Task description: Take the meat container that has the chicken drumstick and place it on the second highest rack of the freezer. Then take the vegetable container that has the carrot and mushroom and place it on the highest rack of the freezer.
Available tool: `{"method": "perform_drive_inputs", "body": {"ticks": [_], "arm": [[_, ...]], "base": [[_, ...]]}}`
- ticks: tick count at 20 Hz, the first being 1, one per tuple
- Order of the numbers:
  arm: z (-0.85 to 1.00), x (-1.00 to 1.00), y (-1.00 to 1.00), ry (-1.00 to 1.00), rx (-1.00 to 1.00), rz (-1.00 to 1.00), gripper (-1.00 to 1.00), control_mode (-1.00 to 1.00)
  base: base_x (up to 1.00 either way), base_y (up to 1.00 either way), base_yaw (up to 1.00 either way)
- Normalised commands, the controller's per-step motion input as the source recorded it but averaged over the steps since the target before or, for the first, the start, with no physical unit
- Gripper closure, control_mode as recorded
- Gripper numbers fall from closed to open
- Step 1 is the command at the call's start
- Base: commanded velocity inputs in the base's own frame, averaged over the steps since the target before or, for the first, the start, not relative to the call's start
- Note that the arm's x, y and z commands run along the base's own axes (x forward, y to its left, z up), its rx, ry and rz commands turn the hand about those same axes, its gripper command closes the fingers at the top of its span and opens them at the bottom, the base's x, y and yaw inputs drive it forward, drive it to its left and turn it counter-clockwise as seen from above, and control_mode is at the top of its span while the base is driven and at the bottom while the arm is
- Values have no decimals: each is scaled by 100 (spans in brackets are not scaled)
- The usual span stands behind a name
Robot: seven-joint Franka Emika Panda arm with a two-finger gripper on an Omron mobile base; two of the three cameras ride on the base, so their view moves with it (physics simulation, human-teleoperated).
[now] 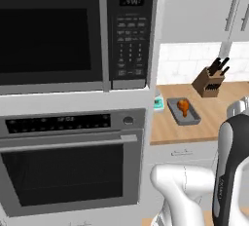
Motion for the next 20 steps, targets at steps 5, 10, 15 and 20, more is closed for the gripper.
{"method": "perform_drive_inputs", "body": {"ticks": [5,10,15,20], "arm": [[0,0,0,0,0,0,-100,100],[0,0,0,0,0,0,-100,100],[0,0,0,0,0,0,-100,100],[0,0,0,0,0,0,-100,100]], "base": [[-21,-100,4],[42,-72,16],[77,-7,18],[67,-2,23]]}}
